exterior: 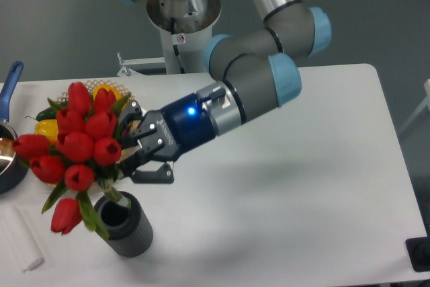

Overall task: Insert the flowers into the vase
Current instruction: 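Position the tulip stems above the black vase opening, then lower the tulip stems down into the black vase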

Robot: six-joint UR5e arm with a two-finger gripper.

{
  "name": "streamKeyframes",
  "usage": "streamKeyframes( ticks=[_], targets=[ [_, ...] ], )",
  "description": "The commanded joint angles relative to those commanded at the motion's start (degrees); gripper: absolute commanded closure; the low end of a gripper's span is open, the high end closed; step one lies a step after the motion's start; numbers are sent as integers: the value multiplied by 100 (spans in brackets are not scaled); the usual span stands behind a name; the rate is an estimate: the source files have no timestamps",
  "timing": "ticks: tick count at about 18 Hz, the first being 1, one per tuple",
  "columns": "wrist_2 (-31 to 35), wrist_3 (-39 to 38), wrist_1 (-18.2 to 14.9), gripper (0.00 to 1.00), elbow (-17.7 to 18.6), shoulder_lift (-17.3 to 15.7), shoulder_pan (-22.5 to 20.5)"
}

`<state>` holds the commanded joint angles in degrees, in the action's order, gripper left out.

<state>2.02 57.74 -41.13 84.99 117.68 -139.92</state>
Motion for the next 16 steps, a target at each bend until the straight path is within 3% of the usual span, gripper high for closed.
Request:
streamKeyframes(
  ticks=[16],
  targets=[
    [26, 149, 9, 67, 413, 132, 79]
  ],
)
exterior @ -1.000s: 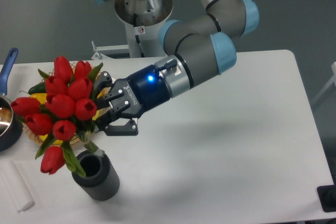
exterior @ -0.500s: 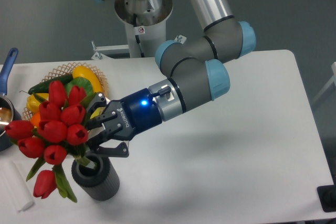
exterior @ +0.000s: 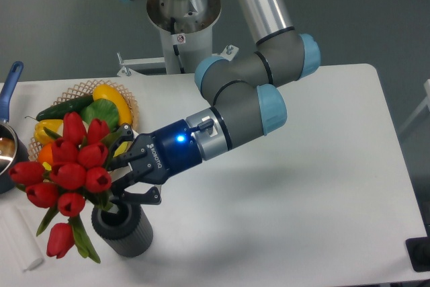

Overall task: Insert the flowers into the vase
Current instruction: 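Lower the tulip stems down into the black vase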

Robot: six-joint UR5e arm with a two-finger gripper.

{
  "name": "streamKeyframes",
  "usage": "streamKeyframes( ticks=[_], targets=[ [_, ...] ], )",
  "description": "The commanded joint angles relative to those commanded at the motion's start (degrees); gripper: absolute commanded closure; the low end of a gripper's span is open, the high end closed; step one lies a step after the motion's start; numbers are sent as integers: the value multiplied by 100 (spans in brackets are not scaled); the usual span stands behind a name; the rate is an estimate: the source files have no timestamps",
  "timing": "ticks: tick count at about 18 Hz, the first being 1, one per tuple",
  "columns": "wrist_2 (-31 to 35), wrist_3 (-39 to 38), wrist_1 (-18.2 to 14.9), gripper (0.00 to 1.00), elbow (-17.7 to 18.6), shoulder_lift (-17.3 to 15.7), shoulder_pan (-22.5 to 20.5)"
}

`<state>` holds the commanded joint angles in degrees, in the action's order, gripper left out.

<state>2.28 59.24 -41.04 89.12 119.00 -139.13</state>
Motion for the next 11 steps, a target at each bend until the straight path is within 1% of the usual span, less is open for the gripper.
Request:
streamKeyframes(
  ticks=[2, 4, 8, 9, 11],
  targets=[
    [53, 52, 0, 67, 44, 79, -9],
    [132, 350, -9, 67, 210, 79, -9],
    [202, 422, 0, 67, 413, 79, -26],
    [281, 570, -9, 66, 517, 71, -18],
    [386, 738, -9, 66, 571, 79, -9]
  ],
)
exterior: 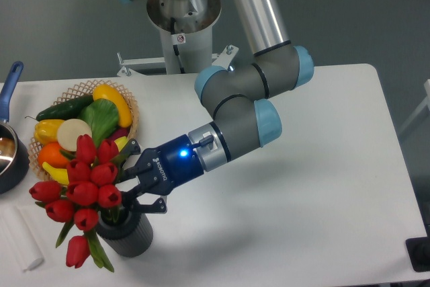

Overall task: Insert the flowers into the vase
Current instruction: 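Lower the tulip stems down into the black vase, then open the gripper to release the tulips and pull back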

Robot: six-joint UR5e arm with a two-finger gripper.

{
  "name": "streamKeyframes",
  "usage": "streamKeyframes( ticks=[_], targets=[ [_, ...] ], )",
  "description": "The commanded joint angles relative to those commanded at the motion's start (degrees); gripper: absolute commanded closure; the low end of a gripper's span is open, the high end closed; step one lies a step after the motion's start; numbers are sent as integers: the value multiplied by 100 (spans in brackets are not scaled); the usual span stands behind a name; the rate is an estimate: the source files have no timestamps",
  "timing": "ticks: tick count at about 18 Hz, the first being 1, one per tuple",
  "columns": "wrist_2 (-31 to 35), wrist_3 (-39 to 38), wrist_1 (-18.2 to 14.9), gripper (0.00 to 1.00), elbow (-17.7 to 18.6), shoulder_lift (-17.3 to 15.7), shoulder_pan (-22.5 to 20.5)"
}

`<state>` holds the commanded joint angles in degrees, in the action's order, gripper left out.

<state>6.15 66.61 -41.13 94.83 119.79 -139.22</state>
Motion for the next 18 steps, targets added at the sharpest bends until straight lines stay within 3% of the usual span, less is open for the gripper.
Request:
streamKeyframes(
  ticks=[14, 16, 18],
  targets=[
    [537, 141, 9, 65, -88, 316, 18],
    [537, 150, 9, 61, -88, 316, 18],
    [563, 176, 18, 50, -79, 351, 18]
  ],
)
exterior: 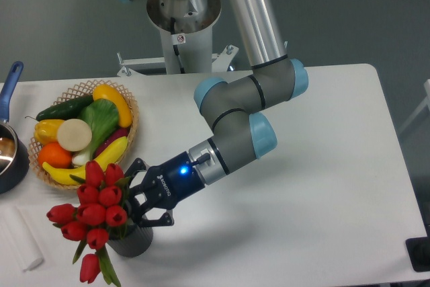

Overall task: Insert the flowers into the vase
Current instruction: 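Open the gripper to release the tulips and pull back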

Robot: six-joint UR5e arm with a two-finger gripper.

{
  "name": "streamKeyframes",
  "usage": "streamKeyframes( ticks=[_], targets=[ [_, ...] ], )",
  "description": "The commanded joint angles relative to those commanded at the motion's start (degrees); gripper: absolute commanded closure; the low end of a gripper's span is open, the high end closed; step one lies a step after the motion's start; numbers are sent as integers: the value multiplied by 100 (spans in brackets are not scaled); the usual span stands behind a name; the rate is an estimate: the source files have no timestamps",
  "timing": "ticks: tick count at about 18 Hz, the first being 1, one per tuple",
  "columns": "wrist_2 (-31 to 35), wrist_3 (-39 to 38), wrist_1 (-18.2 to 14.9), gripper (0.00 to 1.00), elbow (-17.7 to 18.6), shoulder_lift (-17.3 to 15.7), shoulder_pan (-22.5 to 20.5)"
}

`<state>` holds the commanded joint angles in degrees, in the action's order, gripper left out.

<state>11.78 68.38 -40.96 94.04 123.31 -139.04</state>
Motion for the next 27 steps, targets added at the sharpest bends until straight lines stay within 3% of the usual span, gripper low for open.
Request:
streamKeyframes(
  ticks=[2, 4, 7, 12, 17, 24, 27],
  targets=[
    [18, 175, 0, 42, 35, 18, 0],
    [18, 220, -9, 19, 18, 18, 0],
    [35, 220, 0, 1, 18, -17, -9],
    [157, 229, 0, 0, 70, -122, -53],
    [1159, 246, 0, 0, 70, -439, -70],
    [2064, 246, 0, 0, 184, -755, -237],
    [2364, 246, -17, 0, 377, -1053, -360]
  ],
)
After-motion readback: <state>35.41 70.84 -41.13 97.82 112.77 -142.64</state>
